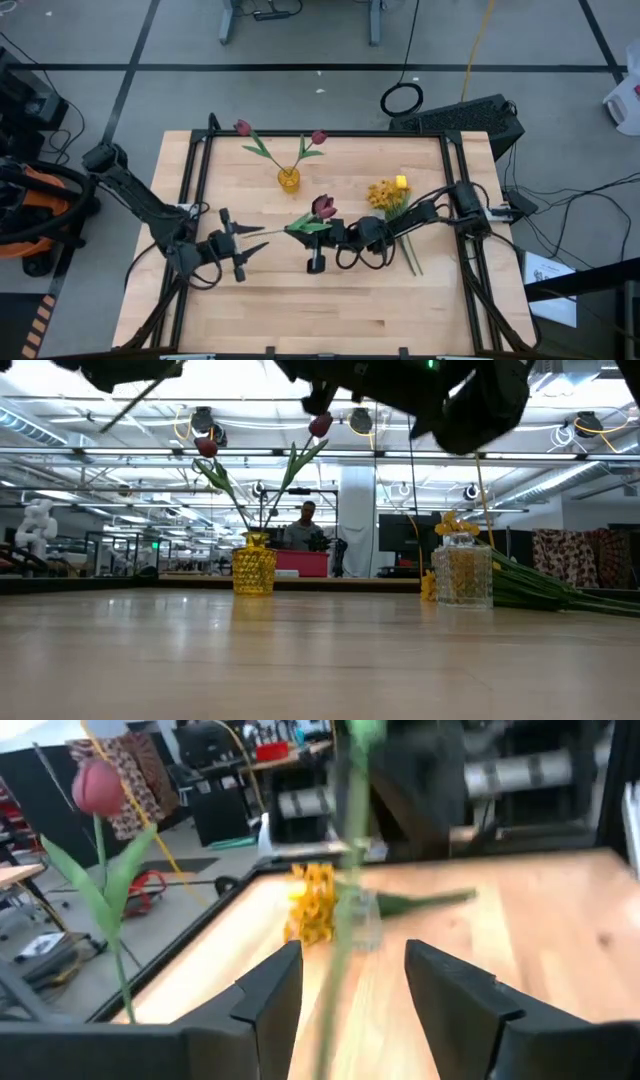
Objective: Sort flowers into vase by color
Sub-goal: Put the red flower into the yellow vase
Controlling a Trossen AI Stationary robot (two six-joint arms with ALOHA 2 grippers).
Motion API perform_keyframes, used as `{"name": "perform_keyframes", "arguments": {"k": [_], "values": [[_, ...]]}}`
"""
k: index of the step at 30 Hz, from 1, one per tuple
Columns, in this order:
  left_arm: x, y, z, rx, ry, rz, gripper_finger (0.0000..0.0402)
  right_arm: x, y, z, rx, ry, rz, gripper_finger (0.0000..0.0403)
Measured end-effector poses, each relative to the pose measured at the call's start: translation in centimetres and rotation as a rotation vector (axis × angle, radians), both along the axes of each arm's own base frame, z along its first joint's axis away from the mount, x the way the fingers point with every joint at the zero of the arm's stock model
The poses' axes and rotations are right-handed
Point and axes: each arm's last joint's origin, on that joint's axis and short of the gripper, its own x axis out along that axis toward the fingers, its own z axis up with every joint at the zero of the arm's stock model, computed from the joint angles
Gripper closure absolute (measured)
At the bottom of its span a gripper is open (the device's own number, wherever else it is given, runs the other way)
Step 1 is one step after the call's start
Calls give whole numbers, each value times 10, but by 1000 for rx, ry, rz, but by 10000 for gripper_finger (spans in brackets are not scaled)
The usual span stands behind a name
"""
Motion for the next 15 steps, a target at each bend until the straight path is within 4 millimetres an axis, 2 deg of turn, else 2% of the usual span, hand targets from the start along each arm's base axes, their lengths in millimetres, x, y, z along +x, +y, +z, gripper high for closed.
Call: {"name": "perform_keyframes", "arguments": {"k": [5,8,11,15], "values": [[-5,3,-15,16,101,7,215,-8,-7,33,-77,141,-188,395],[-7,6,-22,0,147,30,215,-14,-21,50,-95,237,-327,395],[-9,8,-27,-11,175,47,215,-18,-40,57,-87,296,-412,395],[-10,9,-29,-25,178,51,215,-17,-67,58,-58,307,-471,395]]}}
